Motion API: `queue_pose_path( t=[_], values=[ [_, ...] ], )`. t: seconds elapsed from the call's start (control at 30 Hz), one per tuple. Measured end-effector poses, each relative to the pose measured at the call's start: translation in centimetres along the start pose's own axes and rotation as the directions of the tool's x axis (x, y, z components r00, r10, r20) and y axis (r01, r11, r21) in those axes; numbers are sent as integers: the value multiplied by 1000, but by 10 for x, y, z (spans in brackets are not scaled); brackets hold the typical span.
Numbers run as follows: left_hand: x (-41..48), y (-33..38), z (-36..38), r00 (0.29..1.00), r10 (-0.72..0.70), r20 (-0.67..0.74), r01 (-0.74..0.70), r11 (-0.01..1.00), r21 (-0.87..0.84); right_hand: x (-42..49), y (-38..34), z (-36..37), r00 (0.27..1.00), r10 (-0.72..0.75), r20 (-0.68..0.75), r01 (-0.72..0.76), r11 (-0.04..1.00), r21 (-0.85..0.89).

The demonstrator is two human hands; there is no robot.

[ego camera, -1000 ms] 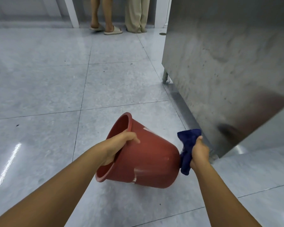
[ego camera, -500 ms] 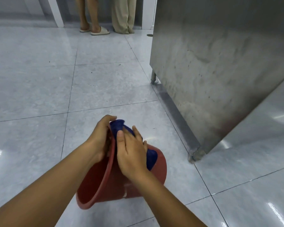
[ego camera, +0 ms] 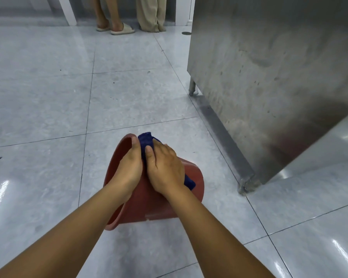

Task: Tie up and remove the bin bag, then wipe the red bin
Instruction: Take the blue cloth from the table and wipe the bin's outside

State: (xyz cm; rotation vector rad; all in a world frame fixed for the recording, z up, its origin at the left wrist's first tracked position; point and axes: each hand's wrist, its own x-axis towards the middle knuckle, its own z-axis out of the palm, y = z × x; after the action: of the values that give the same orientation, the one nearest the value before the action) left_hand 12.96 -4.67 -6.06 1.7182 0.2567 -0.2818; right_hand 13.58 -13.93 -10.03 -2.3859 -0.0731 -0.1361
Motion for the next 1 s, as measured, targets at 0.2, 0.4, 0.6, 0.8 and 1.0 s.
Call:
queue_pose_path(
  t=[0.2, 0.4, 0.6, 0.8, 1.0],
  values=[
    [-3, -22, -26, 999, -40, -36, 40, 999, 18, -1, 39, 8, 982, 163, -100, -170, 983, -70],
    [-13, -27, -20, 999, -13, -52, 15, 999, 34, -4, 96, -5, 895, 417, -161, -433, 898, -80],
    [-25, -16, -12, 999, 41, 16, -42, 997, 61, -3, 126, -20, 696, 707, -125, -669, 702, 244],
    [-21, -3, -31, 976, -187, 114, 197, 977, -85, -22, 142, -79, 473, 880, 27, -458, 220, 861],
    [-19, -1, -15, 919, -394, 36, 395, 913, -101, -56, 33, -63, 808, 514, -288, -314, 789, 528]
  ],
)
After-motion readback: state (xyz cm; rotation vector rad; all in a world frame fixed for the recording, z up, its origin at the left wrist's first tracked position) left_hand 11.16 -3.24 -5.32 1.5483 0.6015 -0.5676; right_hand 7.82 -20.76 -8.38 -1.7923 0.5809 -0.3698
